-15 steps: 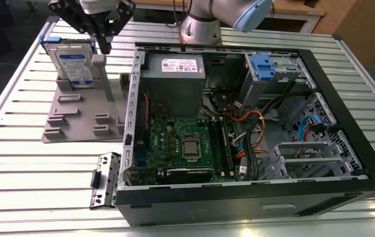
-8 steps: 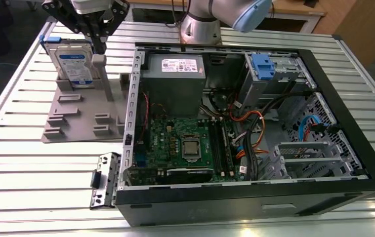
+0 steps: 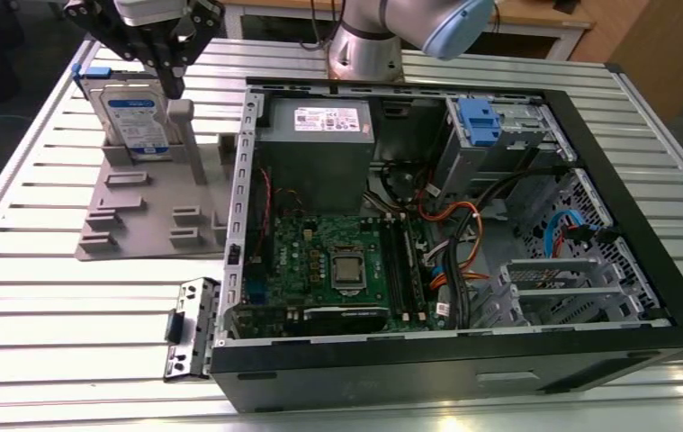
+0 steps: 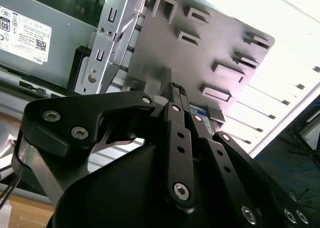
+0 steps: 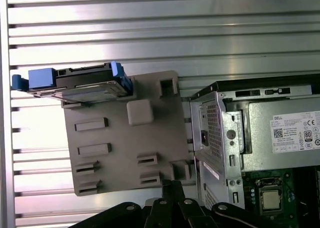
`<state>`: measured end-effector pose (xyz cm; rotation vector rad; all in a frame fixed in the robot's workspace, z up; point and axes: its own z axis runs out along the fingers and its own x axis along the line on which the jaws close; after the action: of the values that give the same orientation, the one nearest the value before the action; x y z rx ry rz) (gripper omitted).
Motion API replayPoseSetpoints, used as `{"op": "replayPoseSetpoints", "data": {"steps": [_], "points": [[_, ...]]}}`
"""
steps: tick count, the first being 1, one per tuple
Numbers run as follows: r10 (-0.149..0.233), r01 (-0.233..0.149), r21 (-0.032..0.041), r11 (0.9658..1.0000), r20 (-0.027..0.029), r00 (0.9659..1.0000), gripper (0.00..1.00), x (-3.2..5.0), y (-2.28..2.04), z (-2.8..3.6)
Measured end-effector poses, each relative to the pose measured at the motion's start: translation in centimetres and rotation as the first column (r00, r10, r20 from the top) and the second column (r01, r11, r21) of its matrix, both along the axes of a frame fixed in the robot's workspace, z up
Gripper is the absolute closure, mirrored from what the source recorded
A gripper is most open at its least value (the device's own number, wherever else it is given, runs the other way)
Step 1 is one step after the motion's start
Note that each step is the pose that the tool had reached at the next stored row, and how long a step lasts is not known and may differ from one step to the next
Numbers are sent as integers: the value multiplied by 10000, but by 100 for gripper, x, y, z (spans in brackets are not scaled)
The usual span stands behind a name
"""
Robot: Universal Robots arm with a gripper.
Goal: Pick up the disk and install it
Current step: 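Reach for the disk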
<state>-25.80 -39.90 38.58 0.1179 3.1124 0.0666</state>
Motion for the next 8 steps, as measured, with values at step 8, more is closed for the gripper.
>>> {"op": "replayPoseSetpoints", "data": {"steps": [8], "points": [[-1,1,0,10000,0,10000,90,-87,0,-5]]}}
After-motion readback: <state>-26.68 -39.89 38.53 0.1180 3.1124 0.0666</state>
